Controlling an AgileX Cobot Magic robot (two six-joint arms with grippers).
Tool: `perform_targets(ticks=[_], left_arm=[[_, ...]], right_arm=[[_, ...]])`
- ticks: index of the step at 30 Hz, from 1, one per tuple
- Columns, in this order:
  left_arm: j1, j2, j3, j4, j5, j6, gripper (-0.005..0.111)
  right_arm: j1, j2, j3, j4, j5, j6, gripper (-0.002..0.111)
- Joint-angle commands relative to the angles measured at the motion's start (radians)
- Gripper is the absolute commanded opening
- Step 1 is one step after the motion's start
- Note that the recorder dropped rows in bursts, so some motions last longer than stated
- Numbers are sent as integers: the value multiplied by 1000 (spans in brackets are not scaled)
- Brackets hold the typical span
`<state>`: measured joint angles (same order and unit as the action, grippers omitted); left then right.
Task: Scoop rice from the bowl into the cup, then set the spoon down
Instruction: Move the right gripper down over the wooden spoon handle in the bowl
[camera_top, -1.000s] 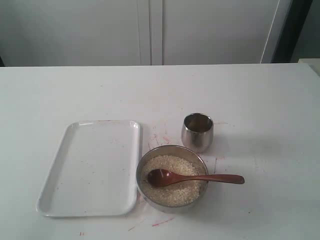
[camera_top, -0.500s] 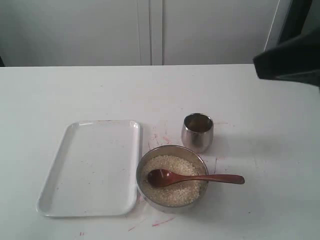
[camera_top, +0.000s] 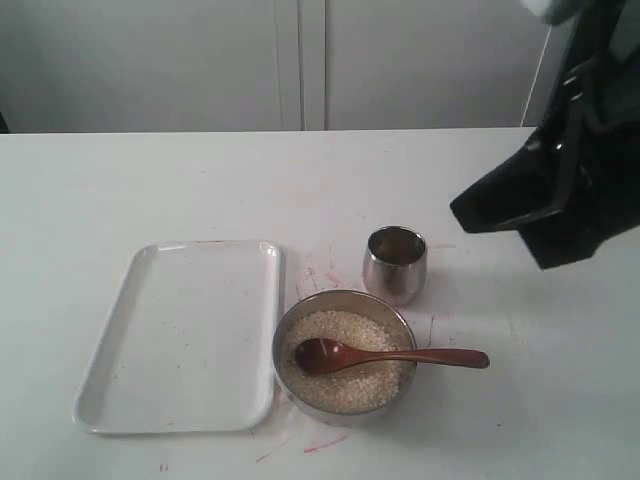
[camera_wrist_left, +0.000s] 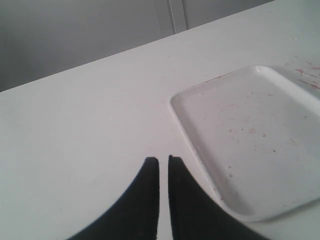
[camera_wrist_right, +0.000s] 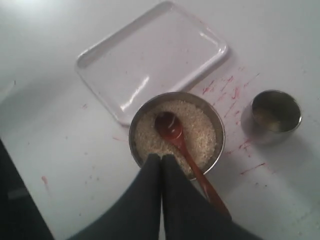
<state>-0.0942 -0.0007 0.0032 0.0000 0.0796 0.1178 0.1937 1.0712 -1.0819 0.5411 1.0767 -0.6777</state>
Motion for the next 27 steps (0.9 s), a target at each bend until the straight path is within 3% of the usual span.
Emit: perform_targets(ticks=[1,9,20,24,27], left_arm=[[2,1,-3,0,-5,-5,14],[2,1,-3,0,-5,-5,14],[2,1,-3,0,-5,-5,14],[2,1,-3,0,-5,-5,14],[2,1,-3,0,-5,-5,14]], right_arm=[[52,100,11,-93,82,-48,0],[182,266,13,-461,132,-59,0],[214,419,13,-541,62,-59,0],[214,440,13,-541,43,-59,11],[214,442,10,-541,36,-59,29]])
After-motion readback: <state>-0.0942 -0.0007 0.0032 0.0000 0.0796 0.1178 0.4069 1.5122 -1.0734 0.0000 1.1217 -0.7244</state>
